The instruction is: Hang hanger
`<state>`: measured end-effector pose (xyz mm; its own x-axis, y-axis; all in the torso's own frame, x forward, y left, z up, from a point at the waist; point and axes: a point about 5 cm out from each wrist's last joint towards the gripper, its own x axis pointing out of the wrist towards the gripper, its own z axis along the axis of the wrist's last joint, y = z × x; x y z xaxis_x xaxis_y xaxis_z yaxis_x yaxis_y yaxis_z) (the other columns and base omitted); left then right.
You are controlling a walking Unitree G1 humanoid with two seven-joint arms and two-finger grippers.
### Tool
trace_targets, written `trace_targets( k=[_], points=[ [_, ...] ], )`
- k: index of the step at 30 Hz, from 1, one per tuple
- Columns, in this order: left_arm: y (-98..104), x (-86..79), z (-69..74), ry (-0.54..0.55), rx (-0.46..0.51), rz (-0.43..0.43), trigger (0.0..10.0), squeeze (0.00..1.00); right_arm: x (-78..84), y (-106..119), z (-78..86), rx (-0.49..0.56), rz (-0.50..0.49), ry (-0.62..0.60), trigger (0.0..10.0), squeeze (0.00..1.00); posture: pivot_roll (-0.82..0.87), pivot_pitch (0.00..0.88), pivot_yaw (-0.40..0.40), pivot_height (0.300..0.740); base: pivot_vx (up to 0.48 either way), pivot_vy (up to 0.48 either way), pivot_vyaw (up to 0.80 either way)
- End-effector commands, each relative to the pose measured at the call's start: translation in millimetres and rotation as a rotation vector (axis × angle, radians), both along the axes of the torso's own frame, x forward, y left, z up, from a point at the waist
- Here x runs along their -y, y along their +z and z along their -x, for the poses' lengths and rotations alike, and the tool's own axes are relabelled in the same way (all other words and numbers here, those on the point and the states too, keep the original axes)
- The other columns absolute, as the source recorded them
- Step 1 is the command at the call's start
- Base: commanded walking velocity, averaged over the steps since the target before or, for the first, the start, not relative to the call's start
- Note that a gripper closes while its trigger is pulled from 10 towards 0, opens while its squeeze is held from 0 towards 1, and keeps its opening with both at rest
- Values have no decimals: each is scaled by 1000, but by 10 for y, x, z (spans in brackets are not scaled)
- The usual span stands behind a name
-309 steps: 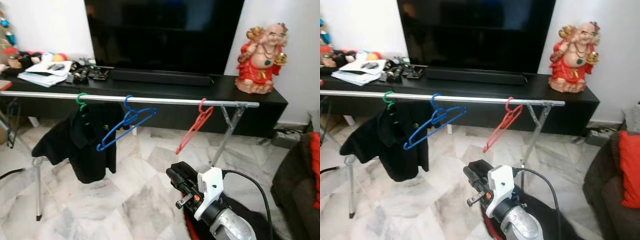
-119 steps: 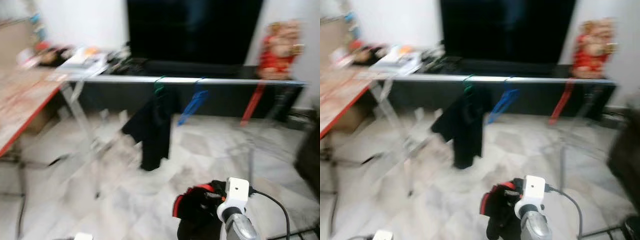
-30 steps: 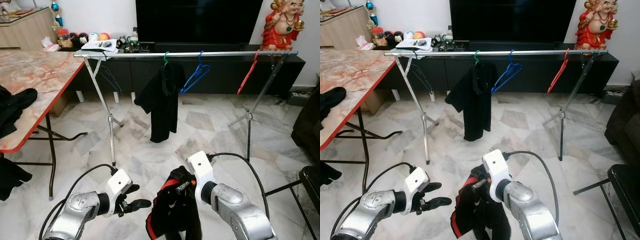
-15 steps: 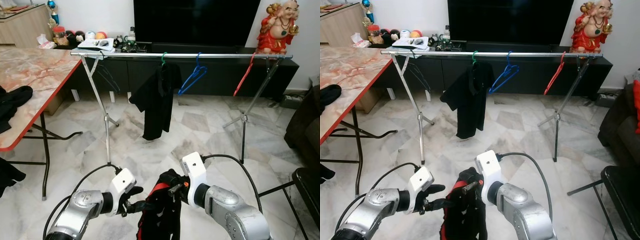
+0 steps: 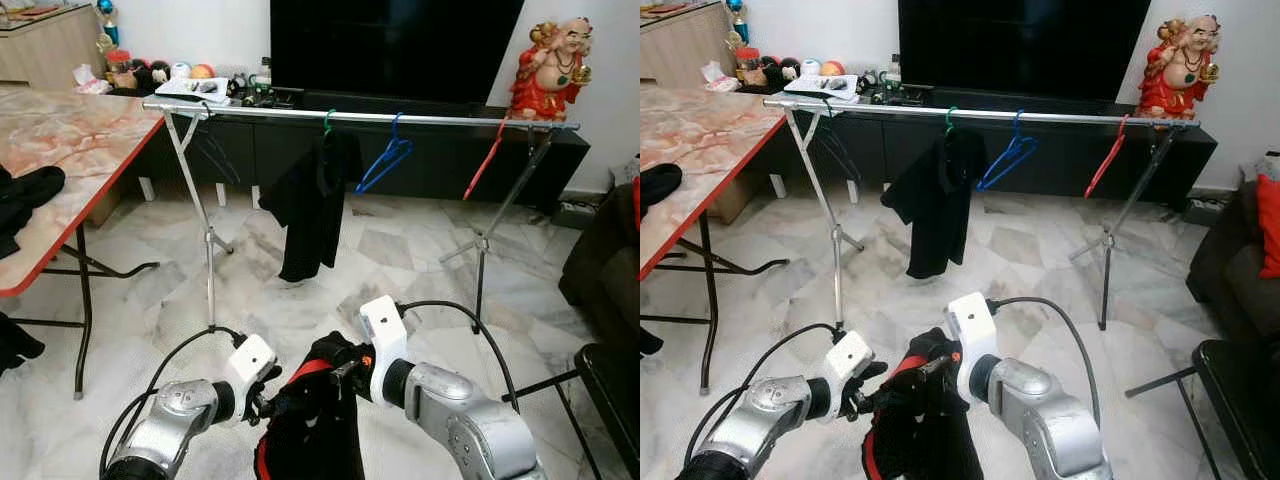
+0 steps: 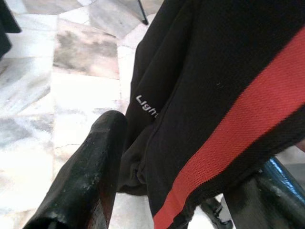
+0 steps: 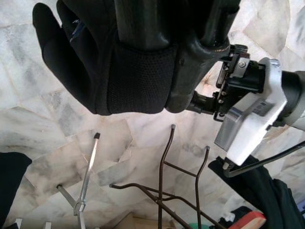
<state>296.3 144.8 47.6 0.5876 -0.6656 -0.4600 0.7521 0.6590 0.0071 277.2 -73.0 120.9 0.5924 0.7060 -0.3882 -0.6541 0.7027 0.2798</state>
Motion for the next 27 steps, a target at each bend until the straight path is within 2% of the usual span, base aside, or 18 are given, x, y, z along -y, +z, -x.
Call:
trace_targets(
  k=[1,2,3,4,5,18,27],
  points=[
    [-29,10,-20,15,8,-21,10000,0,-7,154,-39,55,-22,3,10000,0,78,15,-83,740,0,0,0],
    [-44,4,-24,32,10,-20,10000,0,-8,155,-42,55,-22,2,10000,0,76,16,-82,740,0,0,0],
    [-53,-2,-29,51,12,-17,4392,0,-9,156,-43,56,-23,1,10000,0,76,16,-82,740,0,0,0],
    [-62,-5,-37,69,16,-10,235,0,-11,160,-46,57,-24,-1,10000,0,74,17,-81,740,0,0,0],
    [-62,-4,-39,70,19,-8,0,0,-10,161,-47,57,-25,-2,10000,0,74,17,-81,740,0,0,0],
    [-17,53,-99,100,57,48,0,0,14,148,-44,58,-17,-17,10000,0,63,27,-74,740,0,0,0],
    [-27,50,-103,107,68,49,0,0,24,154,-55,68,-9,-23,10000,0,62,30,-75,740,0,0,0]
  ],
)
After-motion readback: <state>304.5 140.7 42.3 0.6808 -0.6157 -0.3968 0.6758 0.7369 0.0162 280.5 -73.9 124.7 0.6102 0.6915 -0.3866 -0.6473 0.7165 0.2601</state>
